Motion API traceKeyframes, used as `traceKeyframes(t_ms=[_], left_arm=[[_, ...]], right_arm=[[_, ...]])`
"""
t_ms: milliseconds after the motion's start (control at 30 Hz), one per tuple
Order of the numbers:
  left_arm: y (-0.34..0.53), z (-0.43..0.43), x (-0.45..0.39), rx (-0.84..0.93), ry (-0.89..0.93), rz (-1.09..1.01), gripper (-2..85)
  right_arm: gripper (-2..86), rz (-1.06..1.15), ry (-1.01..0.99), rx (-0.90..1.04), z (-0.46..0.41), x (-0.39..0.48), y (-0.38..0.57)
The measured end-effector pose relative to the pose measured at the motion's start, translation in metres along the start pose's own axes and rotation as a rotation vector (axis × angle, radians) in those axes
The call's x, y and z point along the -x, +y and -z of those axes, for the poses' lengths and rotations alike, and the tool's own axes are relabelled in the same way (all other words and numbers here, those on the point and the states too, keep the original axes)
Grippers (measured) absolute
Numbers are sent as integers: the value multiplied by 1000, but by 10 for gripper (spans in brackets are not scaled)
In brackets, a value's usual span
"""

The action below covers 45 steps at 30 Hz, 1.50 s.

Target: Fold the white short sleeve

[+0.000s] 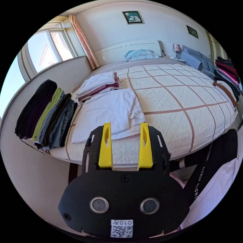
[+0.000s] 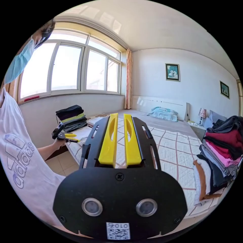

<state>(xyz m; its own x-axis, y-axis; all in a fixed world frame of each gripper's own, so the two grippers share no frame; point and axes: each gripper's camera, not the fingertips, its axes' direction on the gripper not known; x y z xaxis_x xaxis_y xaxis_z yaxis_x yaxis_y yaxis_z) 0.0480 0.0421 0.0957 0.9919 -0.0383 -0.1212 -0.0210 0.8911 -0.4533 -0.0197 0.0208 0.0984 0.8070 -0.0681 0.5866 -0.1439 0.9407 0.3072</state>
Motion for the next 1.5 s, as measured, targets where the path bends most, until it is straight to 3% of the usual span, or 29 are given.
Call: traceKeyframes(t_ms=[133, 300, 433, 533, 700, 767, 1167, 1333, 1500], left_arm=[[-36, 2, 7, -113, -68, 10, 138], [-92, -38, 19, 57, -71, -73, 130], [-103, -32, 45, 63, -151, -70, 108], [-107, -18, 99, 44, 26, 30, 88], [-103, -29, 236, 44, 596, 282, 59], [-100, -36, 267, 34, 696, 310, 49], [-102, -14, 345, -10, 629, 327, 9], [-88, 4, 402, -197, 899, 530, 6], [-155, 70, 393, -369, 1137, 328, 5]], right_arm=[[55, -44, 21, 56, -6, 4, 9], [44, -104, 32, 73, -4, -3, 20], [35, -126, 72, 90, 2, -11, 30], [33, -148, 79, 101, 6, -21, 36], [31, -194, 75, 115, 7, -37, 47], [30, -212, 70, 115, 7, -42, 52], [29, -257, 36, 175, -6, -68, 68], [29, -265, 33, 189, -2, -78, 72], [27, -313, 33, 140, 11, -89, 76]])
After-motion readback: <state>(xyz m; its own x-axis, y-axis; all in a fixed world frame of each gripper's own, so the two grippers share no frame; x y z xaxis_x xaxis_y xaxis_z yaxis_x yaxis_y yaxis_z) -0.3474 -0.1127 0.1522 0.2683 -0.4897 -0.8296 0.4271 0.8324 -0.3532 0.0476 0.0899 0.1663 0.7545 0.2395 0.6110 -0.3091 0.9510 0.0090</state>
